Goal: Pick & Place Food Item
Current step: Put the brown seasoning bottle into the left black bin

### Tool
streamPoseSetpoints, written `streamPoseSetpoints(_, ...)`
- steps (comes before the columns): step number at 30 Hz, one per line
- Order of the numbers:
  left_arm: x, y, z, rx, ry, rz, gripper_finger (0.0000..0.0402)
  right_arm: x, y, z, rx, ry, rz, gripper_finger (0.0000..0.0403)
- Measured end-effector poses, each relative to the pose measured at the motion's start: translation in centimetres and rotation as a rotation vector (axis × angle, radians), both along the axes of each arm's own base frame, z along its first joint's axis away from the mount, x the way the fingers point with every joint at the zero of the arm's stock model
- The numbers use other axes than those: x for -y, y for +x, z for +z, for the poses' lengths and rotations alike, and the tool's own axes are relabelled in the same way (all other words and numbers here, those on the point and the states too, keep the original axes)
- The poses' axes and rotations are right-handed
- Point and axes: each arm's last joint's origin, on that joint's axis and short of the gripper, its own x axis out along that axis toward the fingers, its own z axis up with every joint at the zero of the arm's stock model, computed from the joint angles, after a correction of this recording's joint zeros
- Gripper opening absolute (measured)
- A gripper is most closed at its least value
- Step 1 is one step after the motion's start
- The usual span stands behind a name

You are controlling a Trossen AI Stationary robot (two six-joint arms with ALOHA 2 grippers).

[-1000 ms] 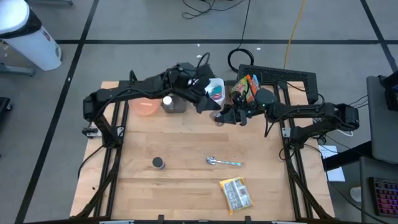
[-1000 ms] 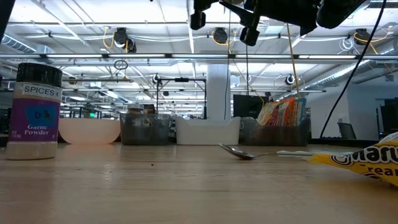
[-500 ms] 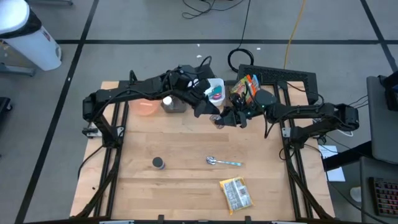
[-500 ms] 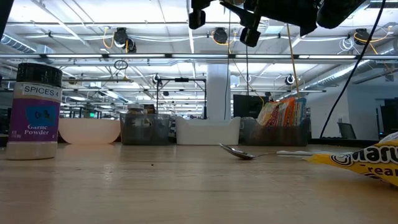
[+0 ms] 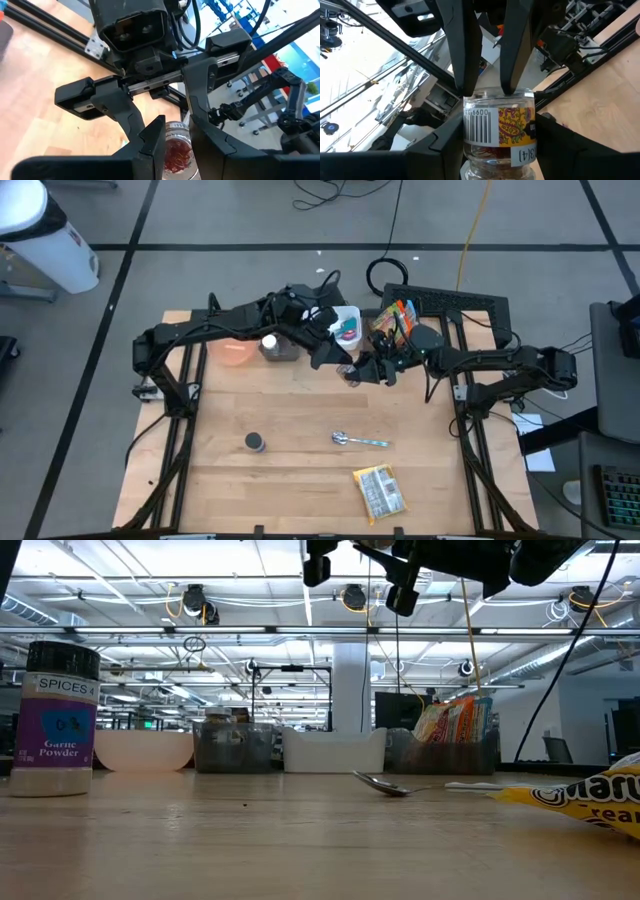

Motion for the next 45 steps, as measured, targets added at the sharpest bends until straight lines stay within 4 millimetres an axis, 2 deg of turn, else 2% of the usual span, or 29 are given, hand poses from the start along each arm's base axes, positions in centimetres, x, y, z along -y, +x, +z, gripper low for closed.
streamPoseSetpoints(5,-0.4,0.1,0.4,0.038,0.005,0.018,0.0092,0.0,0.0,0.1,0.009,-0.001,-0.007,0.0186)
streamPoseSetpoints(17,0.5,0.0,-0.2,-0.025,-0.009,-0.014,0.0092,0.2,-0.1,0.0,0.001,-0.001,0.000,0.0186)
streamPoseSetpoints(21,0.0,0.2,0.4,0.055,0.042,0.013,0.0092,0.3,-0.2,0.3,0.020,-0.005,-0.015,0.0186)
streamPoseSetpoints(27,-1.8,0.4,1.5,0.190,0.085,0.089,0.0093,0.4,-0.3,1.1,0.091,0.007,-0.038,0.0186)
streamPoseSetpoints(31,-3.1,-0.8,2.5,0.212,0.102,0.133,0.0093,0.5,-0.6,1.8,0.154,0.015,-0.020,0.0186)
streamPoseSetpoints(36,-4.1,-3.5,4.5,0.217,0.134,0.230,0.0093,0.9,-1.1,2.2,0.165,0.017,-0.022,0.0186)
streamPoseSetpoints(41,-2.6,-5.5,6.2,0.212,0.175,0.291,0.0093,1.6,-1.8,2.8,0.203,0.001,-0.088,0.0186)
streamPoseSetpoints(45,-0.3,-5.2,6.2,0.183,0.178,0.319,0.0093,2.3,-2.3,3.2,0.232,-0.010,-0.176,0.0186)
